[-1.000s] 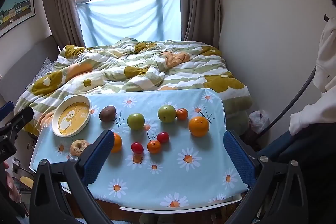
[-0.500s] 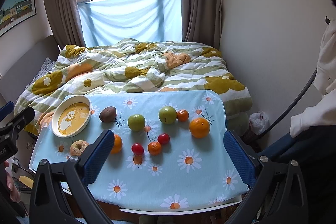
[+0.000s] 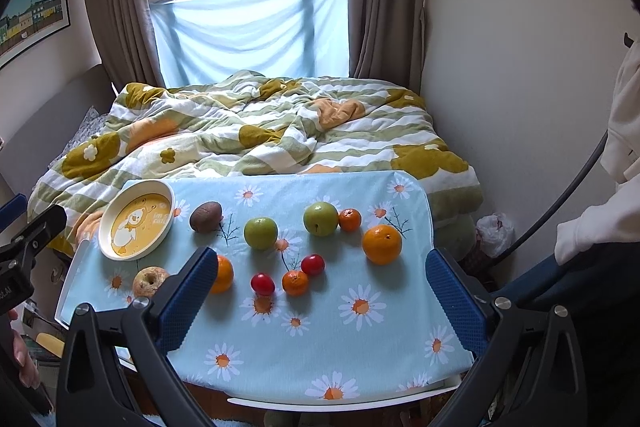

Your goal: Organize fruits

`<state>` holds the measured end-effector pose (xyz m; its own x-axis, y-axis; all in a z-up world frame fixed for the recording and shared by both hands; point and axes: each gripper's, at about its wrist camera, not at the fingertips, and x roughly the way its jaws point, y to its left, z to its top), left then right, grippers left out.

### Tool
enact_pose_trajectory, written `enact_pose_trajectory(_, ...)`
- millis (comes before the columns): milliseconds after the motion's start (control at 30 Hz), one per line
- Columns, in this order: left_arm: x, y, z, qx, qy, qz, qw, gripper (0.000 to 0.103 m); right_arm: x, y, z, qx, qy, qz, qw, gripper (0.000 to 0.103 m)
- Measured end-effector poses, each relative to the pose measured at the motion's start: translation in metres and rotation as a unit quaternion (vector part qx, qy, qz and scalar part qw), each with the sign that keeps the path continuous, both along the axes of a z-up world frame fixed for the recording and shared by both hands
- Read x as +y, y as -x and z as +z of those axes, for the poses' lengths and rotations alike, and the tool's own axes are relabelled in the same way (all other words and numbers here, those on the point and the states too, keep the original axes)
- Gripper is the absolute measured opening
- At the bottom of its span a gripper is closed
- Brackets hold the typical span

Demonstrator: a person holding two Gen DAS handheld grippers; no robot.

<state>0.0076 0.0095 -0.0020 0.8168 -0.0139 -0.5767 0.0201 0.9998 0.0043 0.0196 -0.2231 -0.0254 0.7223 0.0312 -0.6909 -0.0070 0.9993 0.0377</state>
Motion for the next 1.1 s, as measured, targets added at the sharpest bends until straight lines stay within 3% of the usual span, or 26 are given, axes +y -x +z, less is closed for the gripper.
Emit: enact_pose_trajectory(1100, -0.0059, 0.0024, 0.0032, -0.003, 0.0, 0.001, 1.0, 0.103, 0.0023, -0.0002, 0.0005, -0.001, -0.001, 0.0, 1.0, 0.103)
